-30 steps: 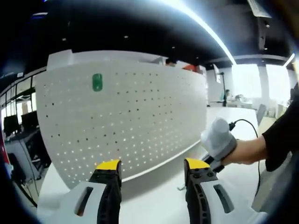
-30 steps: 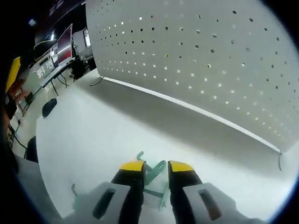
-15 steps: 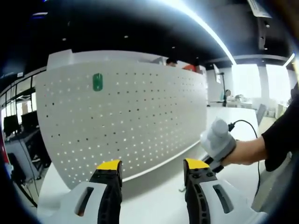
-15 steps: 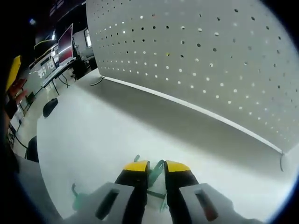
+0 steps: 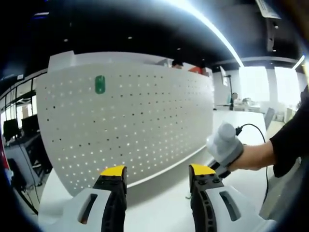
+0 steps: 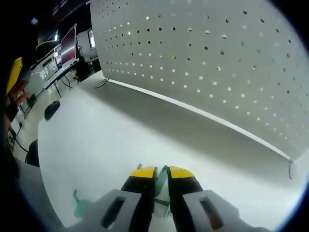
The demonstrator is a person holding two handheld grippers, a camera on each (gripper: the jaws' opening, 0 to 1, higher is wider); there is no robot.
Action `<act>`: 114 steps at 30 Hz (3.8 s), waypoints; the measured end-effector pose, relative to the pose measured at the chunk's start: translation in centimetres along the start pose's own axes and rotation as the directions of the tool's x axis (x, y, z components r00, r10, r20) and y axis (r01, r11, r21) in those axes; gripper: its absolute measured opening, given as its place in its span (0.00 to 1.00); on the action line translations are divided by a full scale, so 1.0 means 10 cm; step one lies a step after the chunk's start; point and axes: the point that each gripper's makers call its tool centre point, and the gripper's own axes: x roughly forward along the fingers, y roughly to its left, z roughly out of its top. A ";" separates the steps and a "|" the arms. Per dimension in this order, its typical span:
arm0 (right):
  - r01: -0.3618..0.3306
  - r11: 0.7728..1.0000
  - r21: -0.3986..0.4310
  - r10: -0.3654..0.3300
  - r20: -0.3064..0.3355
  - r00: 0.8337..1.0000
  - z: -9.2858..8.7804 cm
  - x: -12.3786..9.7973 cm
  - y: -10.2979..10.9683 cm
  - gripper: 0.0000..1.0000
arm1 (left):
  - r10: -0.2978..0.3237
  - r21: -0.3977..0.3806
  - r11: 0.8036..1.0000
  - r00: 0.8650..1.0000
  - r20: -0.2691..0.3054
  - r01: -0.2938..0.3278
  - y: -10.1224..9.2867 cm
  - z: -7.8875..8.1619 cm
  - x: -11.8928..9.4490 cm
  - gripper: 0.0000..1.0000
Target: Insert the hook assembly into the mounting plate slot until the hook locks in place.
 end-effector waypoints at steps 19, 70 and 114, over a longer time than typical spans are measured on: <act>-0.002 1.000 0.014 0.002 0.017 1.000 0.03 -0.04 -0.02 0.00 | -0.008 0.003 1.000 1.000 -0.005 0.008 -0.02 -0.01 0.01 0.51; -0.034 0.999 0.014 0.033 0.096 0.995 0.22 -0.16 0.03 0.00 | -0.026 0.009 1.000 1.000 -0.016 0.026 -0.08 -0.03 0.03 0.49; 0.044 0.996 -0.075 -0.043 0.019 0.999 0.18 0.15 -0.25 0.05 | -0.030 0.005 1.000 0.999 -0.034 0.030 -0.07 -0.08 0.04 0.49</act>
